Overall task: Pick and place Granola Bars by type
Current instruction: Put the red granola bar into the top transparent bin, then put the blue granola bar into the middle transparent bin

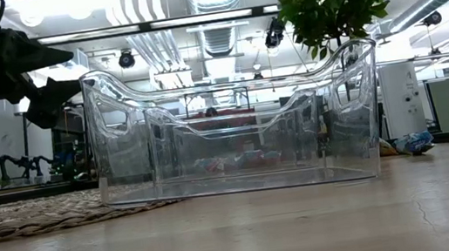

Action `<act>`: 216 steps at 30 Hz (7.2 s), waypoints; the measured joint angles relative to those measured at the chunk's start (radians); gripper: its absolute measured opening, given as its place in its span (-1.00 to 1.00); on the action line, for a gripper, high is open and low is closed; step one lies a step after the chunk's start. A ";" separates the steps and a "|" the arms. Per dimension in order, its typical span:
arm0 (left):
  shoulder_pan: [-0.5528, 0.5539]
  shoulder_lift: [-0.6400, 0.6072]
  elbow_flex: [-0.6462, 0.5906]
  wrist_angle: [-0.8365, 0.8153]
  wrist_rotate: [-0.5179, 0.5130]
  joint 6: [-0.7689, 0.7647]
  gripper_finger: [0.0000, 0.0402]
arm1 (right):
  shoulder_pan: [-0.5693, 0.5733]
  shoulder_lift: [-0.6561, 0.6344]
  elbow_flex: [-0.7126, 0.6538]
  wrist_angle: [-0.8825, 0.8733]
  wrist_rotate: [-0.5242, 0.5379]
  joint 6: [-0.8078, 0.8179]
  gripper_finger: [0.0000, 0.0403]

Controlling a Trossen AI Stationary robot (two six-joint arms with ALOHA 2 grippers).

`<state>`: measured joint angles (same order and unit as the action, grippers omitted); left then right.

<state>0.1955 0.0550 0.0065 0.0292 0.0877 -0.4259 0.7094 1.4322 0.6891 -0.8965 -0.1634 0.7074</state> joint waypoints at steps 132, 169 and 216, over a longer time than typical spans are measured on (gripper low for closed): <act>0.000 0.000 0.000 0.000 0.000 0.000 0.30 | -1.045 0.953 1.427 -0.586 0.701 0.396 -0.77; 0.000 0.000 0.000 0.000 0.000 0.000 0.30 | -0.768 0.674 1.433 -0.584 0.766 -0.055 -0.18; 0.000 0.000 0.000 0.000 0.000 0.000 0.30 | -0.323 0.000 0.403 -0.615 0.458 0.995 0.24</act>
<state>0.1952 0.0548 0.0066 0.0292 0.0875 -0.4259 0.3865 1.4319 1.0921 -1.5115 0.2944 1.7020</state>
